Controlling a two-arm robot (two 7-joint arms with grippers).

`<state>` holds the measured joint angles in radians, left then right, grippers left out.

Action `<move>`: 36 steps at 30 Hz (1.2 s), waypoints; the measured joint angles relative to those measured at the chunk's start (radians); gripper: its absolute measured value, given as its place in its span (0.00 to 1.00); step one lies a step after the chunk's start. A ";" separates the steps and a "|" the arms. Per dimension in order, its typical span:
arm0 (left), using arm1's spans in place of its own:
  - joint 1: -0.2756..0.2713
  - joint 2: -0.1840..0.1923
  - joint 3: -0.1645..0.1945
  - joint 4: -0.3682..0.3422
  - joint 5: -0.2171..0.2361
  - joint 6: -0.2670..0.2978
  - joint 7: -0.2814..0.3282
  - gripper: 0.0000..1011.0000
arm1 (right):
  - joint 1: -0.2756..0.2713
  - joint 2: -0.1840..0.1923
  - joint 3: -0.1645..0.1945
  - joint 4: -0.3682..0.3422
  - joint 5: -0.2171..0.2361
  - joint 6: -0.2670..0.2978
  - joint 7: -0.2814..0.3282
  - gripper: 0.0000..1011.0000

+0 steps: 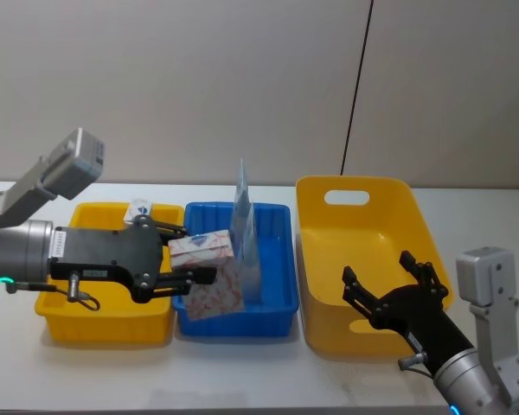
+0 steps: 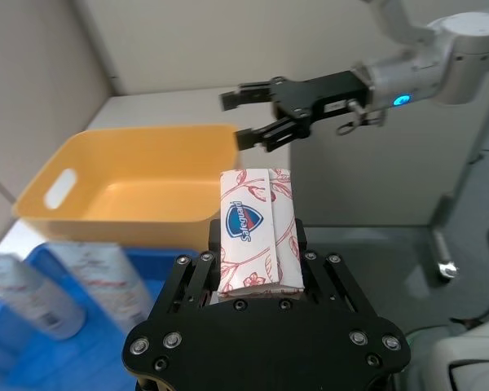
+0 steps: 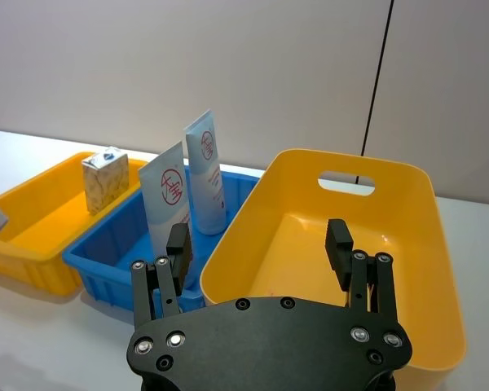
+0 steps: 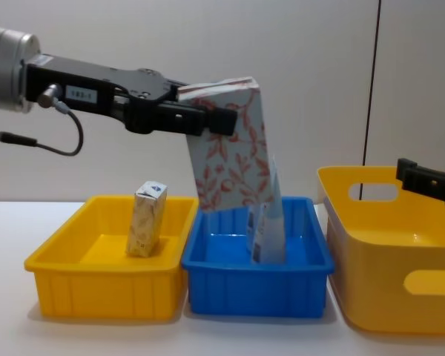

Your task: Bimanual collaborative sorting of washing and personal care products

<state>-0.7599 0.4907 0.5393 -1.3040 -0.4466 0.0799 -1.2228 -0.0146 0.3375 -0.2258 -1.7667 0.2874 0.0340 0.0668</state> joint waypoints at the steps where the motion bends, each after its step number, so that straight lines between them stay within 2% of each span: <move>1: -0.008 -0.005 0.006 0.011 -0.002 -0.002 -0.010 0.38 | 0.000 0.000 0.000 0.000 0.000 0.000 0.000 0.99; 5: -0.042 -0.024 0.034 0.059 -0.009 -0.007 -0.064 0.38 | 0.000 0.000 0.000 0.000 0.000 0.000 0.000 0.99; 11: -0.072 -0.044 0.062 0.112 -0.012 -0.019 -0.111 0.38 | 0.000 0.000 0.000 0.000 0.000 0.000 0.000 0.99; 20: -0.093 -0.057 0.085 0.156 -0.016 -0.036 -0.140 0.38 | 0.000 0.000 0.000 0.000 0.000 0.000 0.000 0.99; 36: -0.107 -0.056 0.109 0.177 -0.021 -0.038 -0.160 0.38 | -0.001 0.000 0.003 -0.004 0.005 0.005 0.005 0.99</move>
<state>-0.8667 0.4342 0.6485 -1.1267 -0.4673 0.0420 -1.3829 -0.0161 0.3371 -0.2229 -1.7704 0.2920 0.0387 0.0719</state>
